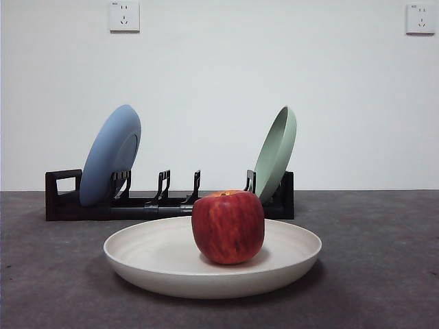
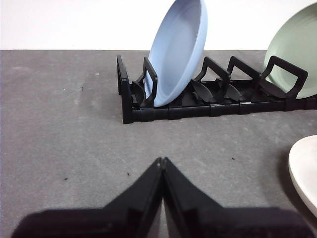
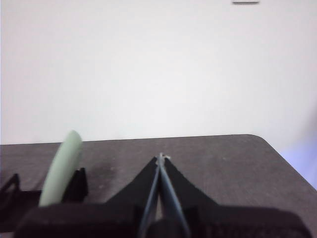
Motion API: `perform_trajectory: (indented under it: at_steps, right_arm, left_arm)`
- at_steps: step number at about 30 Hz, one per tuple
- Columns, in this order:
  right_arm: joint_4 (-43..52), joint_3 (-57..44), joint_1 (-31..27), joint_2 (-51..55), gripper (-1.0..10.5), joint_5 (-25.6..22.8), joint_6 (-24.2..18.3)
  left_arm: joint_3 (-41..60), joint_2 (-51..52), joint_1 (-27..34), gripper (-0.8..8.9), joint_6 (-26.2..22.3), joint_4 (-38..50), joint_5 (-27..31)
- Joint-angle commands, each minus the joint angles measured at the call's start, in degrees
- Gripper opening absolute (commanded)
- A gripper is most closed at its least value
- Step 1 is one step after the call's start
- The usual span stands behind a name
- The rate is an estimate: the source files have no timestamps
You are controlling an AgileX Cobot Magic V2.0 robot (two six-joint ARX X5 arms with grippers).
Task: Take the yellow plate from the plate rack,put the plate on the table,take the apple from the table,put the apple in the plate
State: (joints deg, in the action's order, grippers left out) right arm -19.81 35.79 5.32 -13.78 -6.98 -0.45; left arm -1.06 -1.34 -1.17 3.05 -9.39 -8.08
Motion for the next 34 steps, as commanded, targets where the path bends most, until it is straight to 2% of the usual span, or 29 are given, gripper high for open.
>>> perform_trajectory:
  at_steps: [1, 7, 13, 18, 34]
  right_arm:
    - [4.9, -9.3, -0.6, 3.8, 0.0, 0.2, 0.7]
    - [10.2, -24.6, -1.0, 10.7, 0.0, 0.2, 4.0]
    - [10.3, -32.4, -0.9, 13.3, 0.0, 0.2, 5.1]
    - [9.7, -35.0, -0.9, 13.3, 0.0, 0.2, 6.5]
    - [9.5, -34.9, -0.9, 13.3, 0.0, 1.2, 6.4]
  left_arm:
    - [0.6, 0.0, 0.2, -0.04, 0.2, 0.2, 0.2]
    - [0.6, 0.0, 0.2, -0.04, 0.2, 0.2, 0.2]
    - [0.6, 0.0, 0.2, -0.04, 0.2, 0.2, 0.2]
    - [0.6, 0.0, 0.2, -0.04, 0.2, 0.2, 0.2]
    - [0.6, 0.0, 0.2, -0.04, 0.2, 0.2, 0.2]
